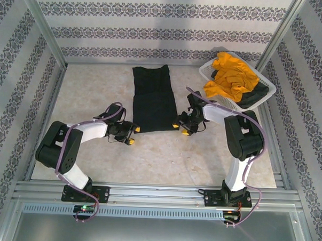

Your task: Fold and stack the t-shirts

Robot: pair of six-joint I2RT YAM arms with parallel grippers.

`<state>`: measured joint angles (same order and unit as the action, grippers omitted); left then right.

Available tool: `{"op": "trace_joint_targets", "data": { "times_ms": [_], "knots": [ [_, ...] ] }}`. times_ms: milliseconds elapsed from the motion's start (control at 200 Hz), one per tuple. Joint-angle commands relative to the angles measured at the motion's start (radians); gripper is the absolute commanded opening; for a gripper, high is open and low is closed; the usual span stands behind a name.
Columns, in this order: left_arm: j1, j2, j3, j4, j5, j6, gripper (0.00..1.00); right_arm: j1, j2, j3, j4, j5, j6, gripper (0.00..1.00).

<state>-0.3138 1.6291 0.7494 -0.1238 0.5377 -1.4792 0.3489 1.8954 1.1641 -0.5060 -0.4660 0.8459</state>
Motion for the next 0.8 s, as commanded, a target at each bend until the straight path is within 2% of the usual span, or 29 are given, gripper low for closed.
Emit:
{"op": "trace_joint_targets", "data": {
  "times_ms": [0,155,420,450,580,794],
  "knots": [
    [-0.021,0.109,0.053,0.253,-0.036,-0.020,0.52,0.019,0.060,0.056,0.071,-0.019,0.020,0.49],
    [-0.012,0.142,0.117,0.212,-0.054,0.028,0.44,0.021,0.094,0.111,0.060,-0.008,0.030,0.37],
    [0.012,0.152,0.178,0.114,-0.085,0.124,0.03,0.032,0.093,0.143,0.010,0.019,0.027,0.00],
    [0.013,0.139,0.181,0.090,-0.091,0.138,0.00,0.031,0.079,0.139,0.004,0.028,0.026,0.00],
    [0.012,0.058,0.180,-0.043,-0.105,0.211,0.00,0.032,0.001,0.101,-0.026,0.072,0.009,0.00],
    [-0.019,-0.132,-0.010,-0.103,-0.024,0.242,0.00,0.087,-0.164,-0.097,-0.021,0.056,0.009,0.00]
  ]
}}
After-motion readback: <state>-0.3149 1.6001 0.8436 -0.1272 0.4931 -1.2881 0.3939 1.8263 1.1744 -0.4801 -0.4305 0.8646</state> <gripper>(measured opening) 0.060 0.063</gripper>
